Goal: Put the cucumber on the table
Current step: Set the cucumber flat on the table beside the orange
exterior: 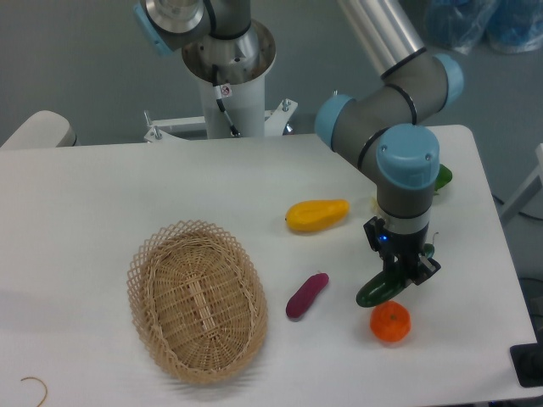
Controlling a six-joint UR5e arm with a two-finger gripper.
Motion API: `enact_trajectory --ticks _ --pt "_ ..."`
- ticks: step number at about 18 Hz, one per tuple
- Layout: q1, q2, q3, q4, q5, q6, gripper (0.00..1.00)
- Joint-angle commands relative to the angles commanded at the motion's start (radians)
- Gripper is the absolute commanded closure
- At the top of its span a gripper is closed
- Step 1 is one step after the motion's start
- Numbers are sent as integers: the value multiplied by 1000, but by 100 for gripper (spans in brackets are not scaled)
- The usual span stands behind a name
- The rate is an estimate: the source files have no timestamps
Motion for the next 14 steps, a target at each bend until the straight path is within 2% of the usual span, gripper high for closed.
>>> enact_trajectory --ticks 4,11,12,14 --pt "26 3 -40 2 -2 129 72" --pt "26 5 -71 2 0 126 69" --pt "26 5 -72 2 2 122 63" --pt "25 5 -72 2 2 115 28"
